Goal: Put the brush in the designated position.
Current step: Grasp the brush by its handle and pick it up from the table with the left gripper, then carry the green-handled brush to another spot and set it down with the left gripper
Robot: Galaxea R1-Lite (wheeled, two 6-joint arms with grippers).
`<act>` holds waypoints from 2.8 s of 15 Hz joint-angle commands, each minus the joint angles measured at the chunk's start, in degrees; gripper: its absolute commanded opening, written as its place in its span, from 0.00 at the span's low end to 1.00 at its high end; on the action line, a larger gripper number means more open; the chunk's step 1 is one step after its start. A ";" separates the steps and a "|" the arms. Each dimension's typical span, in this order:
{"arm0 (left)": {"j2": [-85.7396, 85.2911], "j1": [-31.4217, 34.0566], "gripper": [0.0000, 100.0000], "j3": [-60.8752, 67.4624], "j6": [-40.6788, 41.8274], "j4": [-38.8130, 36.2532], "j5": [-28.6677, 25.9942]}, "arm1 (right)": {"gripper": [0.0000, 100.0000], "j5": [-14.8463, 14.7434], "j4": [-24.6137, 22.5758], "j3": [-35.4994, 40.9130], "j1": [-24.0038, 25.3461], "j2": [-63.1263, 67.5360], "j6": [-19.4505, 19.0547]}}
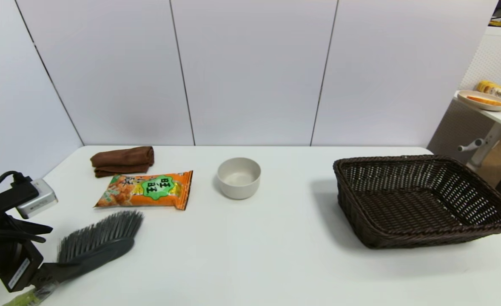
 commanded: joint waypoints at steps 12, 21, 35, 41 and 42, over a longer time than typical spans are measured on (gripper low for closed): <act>10.33 0.38 0.00 0.90 2.06 0.09 0.16 | 1.00 0.00 0.00 0.09 -0.01 0.07 0.00; 10.33 0.38 0.00 1.52 1.62 0.53 0.08 | 1.00 0.00 0.00 0.09 -0.01 0.07 0.00; 7.43 -4.10 0.00 -21.51 -4.71 -0.79 -12.76 | 1.00 0.00 0.00 0.09 0.07 0.07 0.00; 33.97 -20.01 0.00 -51.48 -6.73 -9.85 -12.67 | 1.00 0.00 0.00 0.09 -0.01 0.07 0.00; 37.58 -22.30 0.00 -54.56 -7.79 -10.37 -12.58 | 1.00 0.00 0.00 0.09 -0.01 0.07 0.00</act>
